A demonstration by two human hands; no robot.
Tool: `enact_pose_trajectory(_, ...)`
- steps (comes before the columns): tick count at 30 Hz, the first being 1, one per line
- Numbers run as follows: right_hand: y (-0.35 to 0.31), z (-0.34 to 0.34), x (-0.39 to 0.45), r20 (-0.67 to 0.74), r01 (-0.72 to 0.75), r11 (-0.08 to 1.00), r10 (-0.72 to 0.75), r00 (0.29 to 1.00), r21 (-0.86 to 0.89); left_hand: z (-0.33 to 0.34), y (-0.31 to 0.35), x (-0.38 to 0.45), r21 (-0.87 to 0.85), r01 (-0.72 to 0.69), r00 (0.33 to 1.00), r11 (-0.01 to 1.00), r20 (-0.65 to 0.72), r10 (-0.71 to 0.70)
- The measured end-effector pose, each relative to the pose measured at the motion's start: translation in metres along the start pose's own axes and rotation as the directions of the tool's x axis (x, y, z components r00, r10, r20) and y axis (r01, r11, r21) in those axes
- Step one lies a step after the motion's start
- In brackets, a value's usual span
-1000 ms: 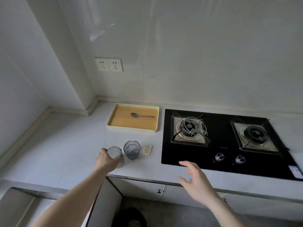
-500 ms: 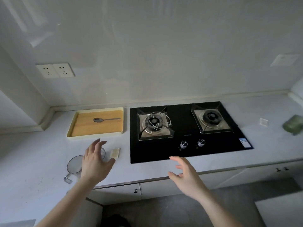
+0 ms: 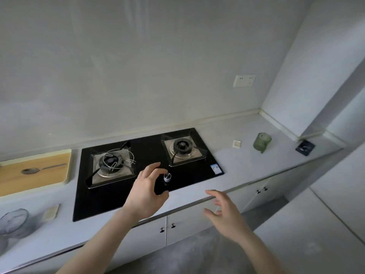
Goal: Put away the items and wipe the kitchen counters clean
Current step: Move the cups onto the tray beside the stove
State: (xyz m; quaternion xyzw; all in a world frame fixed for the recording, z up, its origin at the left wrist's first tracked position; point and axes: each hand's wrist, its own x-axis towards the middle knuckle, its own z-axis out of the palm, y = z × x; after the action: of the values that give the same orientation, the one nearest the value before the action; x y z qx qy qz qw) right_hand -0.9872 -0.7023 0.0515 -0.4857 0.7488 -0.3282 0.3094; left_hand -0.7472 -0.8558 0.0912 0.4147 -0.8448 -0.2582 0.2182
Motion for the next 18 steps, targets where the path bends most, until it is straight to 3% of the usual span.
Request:
enact_pose_trajectory(7, 0.062, -0.074, -0.001, -0.072, -0.048, 0.998, 0.05, 0.996, 0.034, 0.058, 0.063, 0.033, 0.025, -0.043, 0.99, 0.999, 0.137, 0.039)
enact_pose_trajectory(18, 0.096, -0.132, 0.064, -0.171, -0.134, 0.985, 0.152, 0.974, 0.112, 0.1, 0.092, 0.147, 0.055, -0.161, 0.967, 0.985, 0.21, 0.146)
